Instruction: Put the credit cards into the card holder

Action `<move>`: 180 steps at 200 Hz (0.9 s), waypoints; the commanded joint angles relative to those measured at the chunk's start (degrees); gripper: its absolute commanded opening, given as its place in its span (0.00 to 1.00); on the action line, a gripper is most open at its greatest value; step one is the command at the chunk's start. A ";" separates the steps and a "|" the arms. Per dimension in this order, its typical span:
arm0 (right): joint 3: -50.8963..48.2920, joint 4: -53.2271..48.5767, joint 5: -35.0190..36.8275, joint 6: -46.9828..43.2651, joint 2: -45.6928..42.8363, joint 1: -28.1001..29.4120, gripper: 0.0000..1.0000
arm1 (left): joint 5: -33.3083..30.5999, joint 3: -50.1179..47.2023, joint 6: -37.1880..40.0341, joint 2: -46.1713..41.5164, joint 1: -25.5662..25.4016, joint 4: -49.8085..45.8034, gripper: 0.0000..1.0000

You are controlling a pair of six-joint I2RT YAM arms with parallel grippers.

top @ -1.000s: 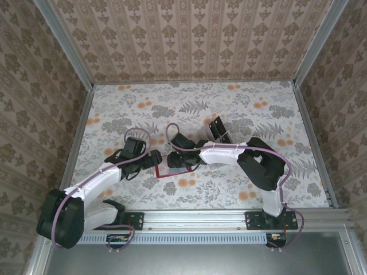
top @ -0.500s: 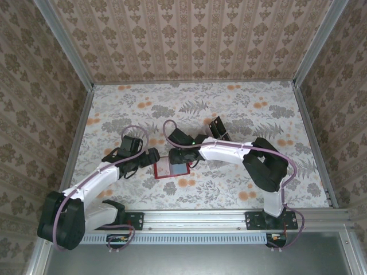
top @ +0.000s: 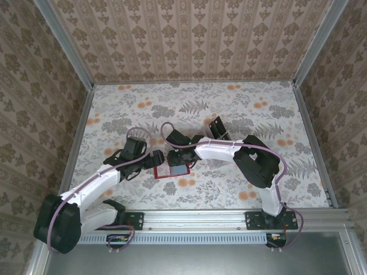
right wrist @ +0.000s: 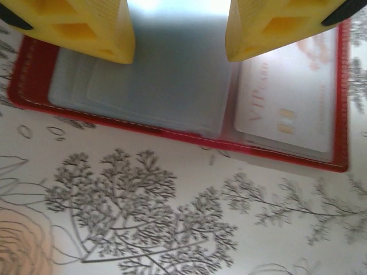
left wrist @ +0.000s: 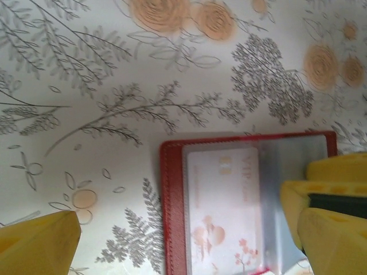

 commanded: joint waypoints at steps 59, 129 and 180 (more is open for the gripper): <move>-6.82 10.95 -8.12 12.34 1.19 -1.47 0.48 | -4.81 -8.90 -3.81 -10.38 -5.86 -1.08 0.98; -9.57 15.41 -9.38 16.41 0.69 -2.24 0.48 | -6.56 -9.09 -4.16 -9.68 -11.24 3.90 0.98; -10.28 15.84 -9.42 16.78 0.35 -2.30 0.48 | -7.99 -7.43 -4.25 -5.67 -13.88 7.54 0.98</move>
